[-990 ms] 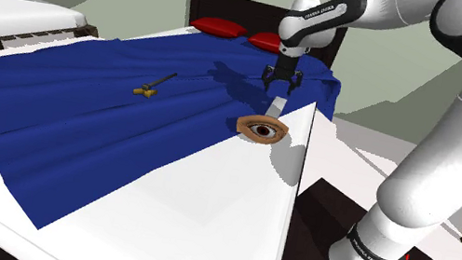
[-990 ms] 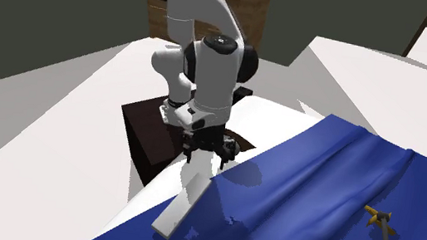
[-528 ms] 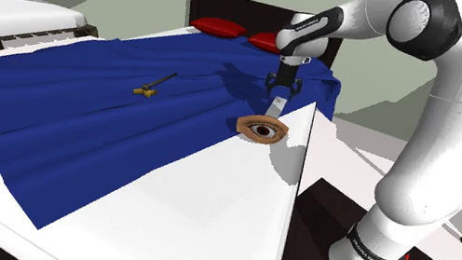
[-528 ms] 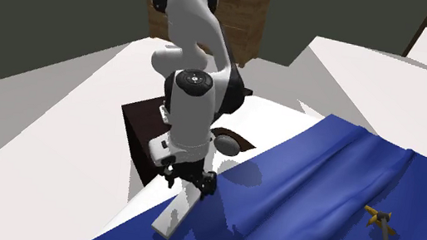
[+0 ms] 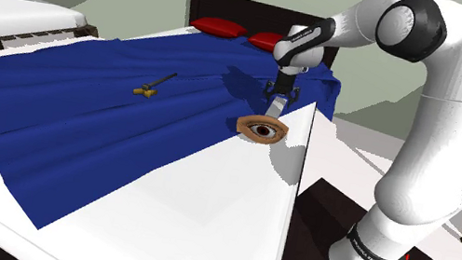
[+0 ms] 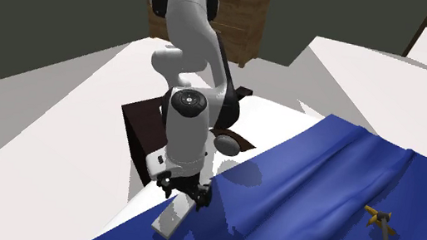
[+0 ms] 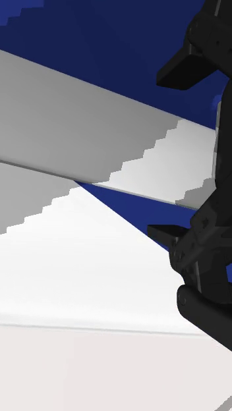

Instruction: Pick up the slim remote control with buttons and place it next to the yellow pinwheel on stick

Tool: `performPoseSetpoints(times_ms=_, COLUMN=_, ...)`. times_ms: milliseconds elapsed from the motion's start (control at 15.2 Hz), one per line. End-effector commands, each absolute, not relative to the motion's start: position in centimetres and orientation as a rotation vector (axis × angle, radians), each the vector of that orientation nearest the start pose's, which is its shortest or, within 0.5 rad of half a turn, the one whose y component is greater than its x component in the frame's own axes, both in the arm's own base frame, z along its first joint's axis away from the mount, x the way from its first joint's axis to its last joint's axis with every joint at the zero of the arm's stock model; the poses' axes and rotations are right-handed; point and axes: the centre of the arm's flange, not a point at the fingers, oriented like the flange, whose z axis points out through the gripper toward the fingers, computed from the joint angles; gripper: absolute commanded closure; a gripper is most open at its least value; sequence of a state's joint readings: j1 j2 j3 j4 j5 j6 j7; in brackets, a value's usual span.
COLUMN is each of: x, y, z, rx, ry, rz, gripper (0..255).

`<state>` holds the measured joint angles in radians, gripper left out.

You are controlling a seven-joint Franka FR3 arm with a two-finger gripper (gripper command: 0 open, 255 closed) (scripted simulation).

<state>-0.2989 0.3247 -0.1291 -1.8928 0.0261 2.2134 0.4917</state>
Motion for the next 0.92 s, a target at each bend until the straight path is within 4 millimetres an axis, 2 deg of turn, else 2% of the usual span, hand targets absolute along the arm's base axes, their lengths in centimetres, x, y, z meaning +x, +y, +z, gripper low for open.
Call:
performPoseSetpoints(times_ms=0, x=56.87, y=-25.33, z=33.06, rx=-2.827, ry=1.416, rz=0.000, gripper=0)
performPoseSetpoints(times_ms=396, x=56.87, y=-25.33, z=33.06, rx=-2.827, ry=1.416, rz=0.000, gripper=0)
performPoseSetpoints(times_ms=462, x=56.87, y=-25.33, z=33.06, rx=-2.827, ry=1.416, rz=0.000, gripper=255)
performPoseSetpoints(times_ms=858, x=56.87, y=-25.33, z=33.06, rx=-2.827, ry=1.416, rz=0.000, gripper=255)
